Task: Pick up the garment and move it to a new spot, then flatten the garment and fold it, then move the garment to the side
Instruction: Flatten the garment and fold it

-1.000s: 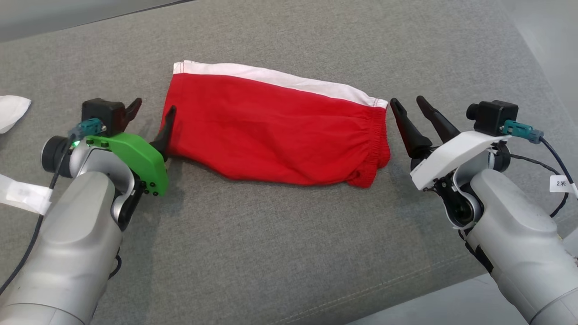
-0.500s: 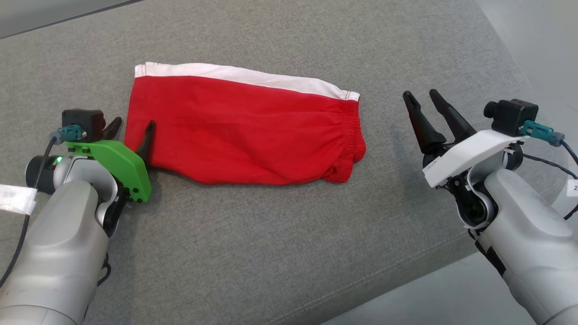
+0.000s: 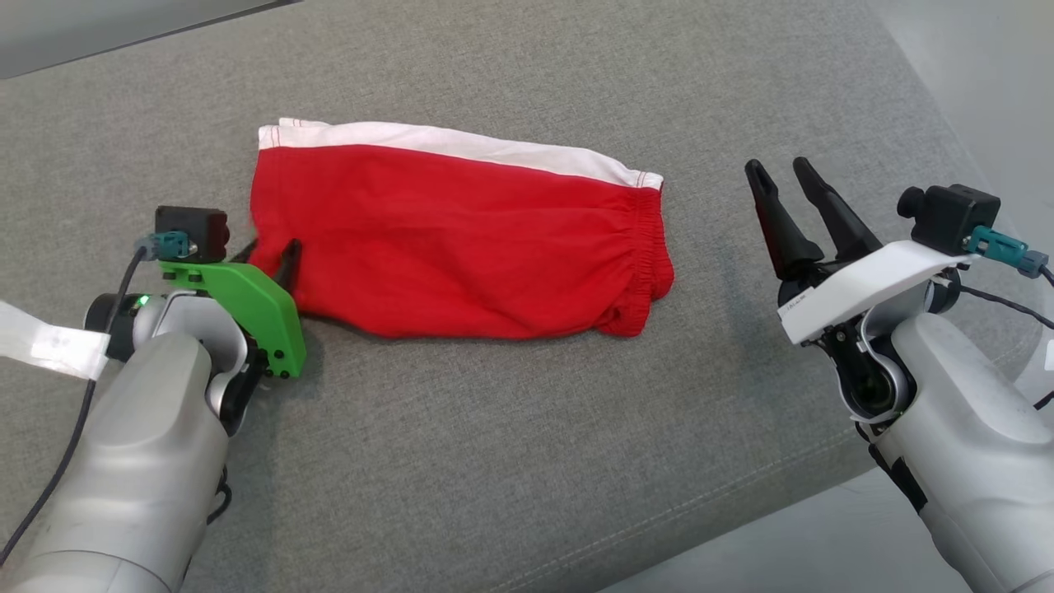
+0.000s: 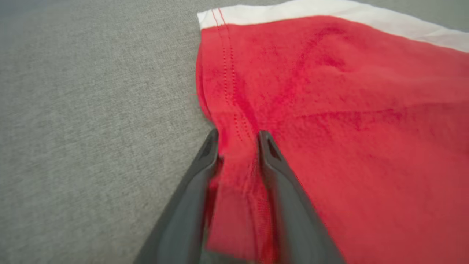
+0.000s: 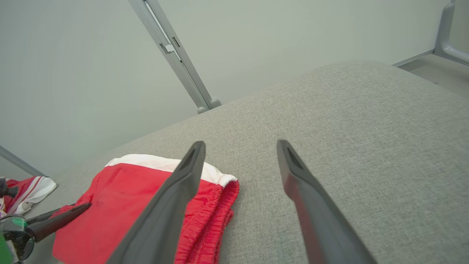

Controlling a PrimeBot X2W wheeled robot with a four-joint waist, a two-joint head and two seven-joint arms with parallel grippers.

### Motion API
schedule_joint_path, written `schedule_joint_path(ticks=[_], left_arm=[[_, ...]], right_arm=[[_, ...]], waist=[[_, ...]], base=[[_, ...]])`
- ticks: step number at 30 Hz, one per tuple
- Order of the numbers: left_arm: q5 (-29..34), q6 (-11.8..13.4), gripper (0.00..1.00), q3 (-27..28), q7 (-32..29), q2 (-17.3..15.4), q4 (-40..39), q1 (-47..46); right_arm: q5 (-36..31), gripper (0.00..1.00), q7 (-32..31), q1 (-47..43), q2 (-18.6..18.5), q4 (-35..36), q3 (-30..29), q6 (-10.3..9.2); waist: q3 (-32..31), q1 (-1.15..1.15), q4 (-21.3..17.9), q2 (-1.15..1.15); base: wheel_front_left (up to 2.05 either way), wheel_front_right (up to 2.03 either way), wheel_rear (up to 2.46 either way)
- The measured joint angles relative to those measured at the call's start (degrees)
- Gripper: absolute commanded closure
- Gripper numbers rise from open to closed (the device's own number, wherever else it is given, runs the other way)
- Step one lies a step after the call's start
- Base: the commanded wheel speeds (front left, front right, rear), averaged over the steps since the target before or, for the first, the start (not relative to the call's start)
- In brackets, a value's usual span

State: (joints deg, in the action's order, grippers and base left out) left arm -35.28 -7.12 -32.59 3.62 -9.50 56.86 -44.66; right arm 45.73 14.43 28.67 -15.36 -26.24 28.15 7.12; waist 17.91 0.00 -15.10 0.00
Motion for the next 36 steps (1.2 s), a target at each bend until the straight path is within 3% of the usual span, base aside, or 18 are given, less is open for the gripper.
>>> schedule_joint_path(ticks=[17,25,36], left_arm=[[-2.3,0.0,1.0,-1.7,2.9,2.0,-0.5,1.7],[-4.6,0.0,1.0,0.4,7.8,4.4,-2.0,4.2],[-7.8,0.8,1.0,2.7,9.6,7.1,-2.6,11.9]], right_arm=[[-1.4,0.0,0.0,-2.8,-0.3,1.8,-2.8,0.0],[-1.5,0.0,0.0,-5.9,-1.1,1.8,-3.9,0.0],[-1.9,0.0,0.0,-8.8,-3.2,1.3,-3.6,0.0]], waist=[[-1.9,0.0,1.9,0.0],[-3.7,0.0,4.4,0.0],[-6.7,0.0,9.3,0.0]], base=[[0.0,0.0,0.0],[0.0,0.0,0.0],[0.0,0.0,0.0]])
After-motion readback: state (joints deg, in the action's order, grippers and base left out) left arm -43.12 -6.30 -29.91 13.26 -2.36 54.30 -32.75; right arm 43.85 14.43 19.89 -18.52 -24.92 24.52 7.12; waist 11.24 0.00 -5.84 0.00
